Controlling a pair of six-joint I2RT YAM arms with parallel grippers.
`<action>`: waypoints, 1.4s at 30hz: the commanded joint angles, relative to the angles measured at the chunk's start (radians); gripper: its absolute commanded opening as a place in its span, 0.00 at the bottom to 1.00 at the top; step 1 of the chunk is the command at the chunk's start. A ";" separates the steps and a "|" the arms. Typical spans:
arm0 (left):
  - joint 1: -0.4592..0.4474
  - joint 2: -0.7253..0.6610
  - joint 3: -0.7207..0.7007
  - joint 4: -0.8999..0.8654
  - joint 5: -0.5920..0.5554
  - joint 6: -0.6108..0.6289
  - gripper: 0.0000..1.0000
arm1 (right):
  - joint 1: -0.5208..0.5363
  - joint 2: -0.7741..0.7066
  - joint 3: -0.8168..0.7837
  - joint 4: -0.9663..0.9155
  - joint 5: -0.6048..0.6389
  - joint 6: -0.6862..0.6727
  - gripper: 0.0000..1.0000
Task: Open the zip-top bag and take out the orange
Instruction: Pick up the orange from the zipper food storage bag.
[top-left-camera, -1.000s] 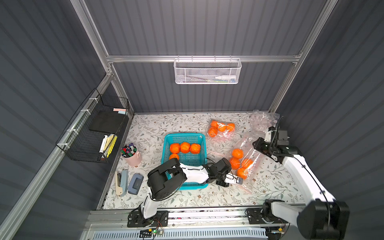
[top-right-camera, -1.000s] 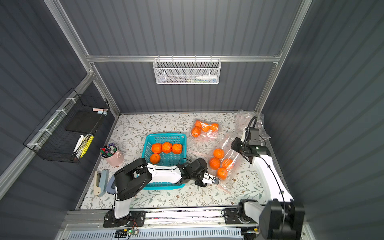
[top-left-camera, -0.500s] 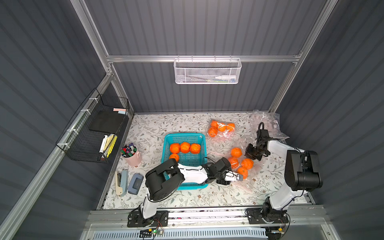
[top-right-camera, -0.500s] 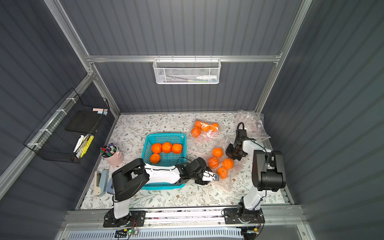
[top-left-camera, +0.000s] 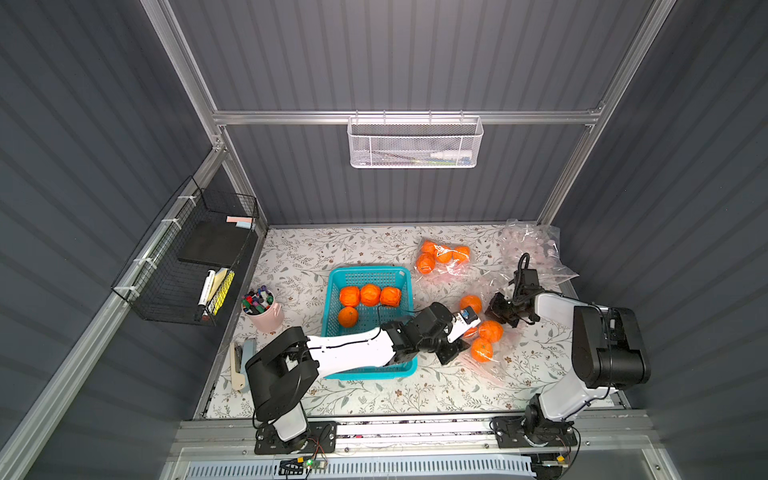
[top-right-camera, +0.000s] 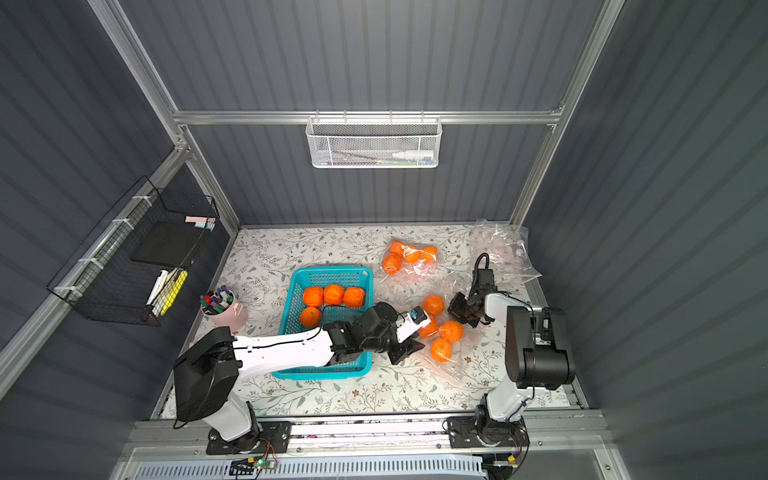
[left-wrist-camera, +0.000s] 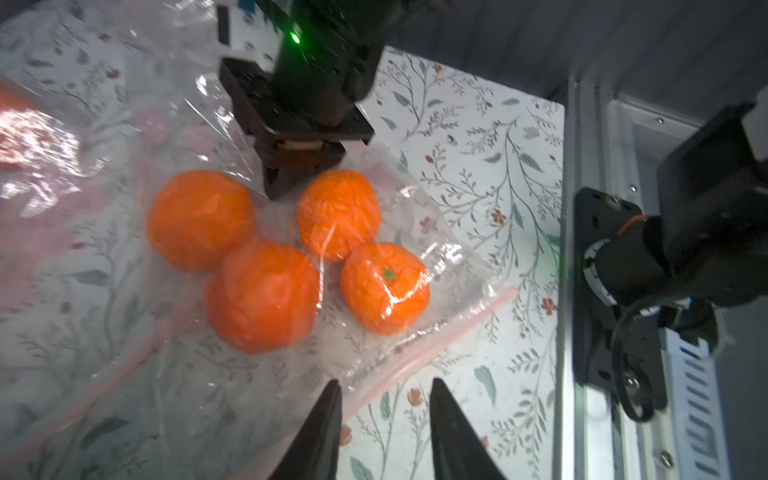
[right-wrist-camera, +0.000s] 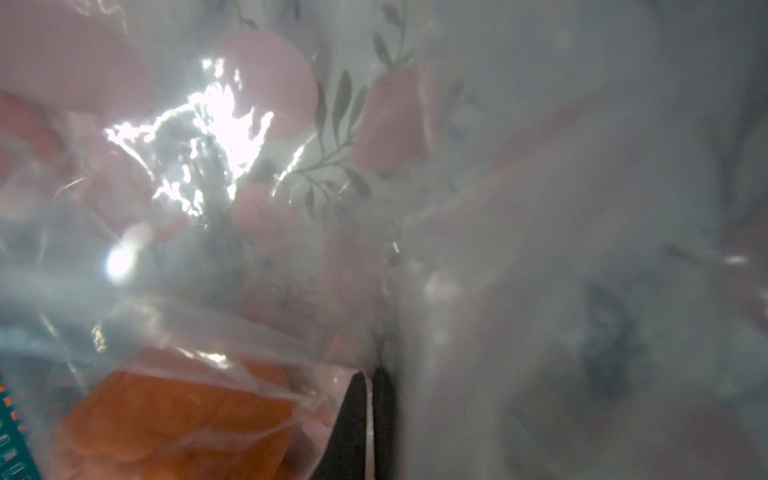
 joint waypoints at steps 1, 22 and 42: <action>-0.041 0.021 -0.019 -0.059 0.143 -0.117 0.27 | 0.002 -0.018 -0.049 0.076 0.019 0.024 0.09; -0.067 0.238 0.024 0.115 -0.061 -0.144 0.06 | -0.005 -0.001 -0.062 0.107 0.010 0.040 0.09; -0.067 0.277 -0.010 0.267 -0.133 -0.121 0.11 | -0.004 0.006 -0.059 0.103 0.007 0.041 0.09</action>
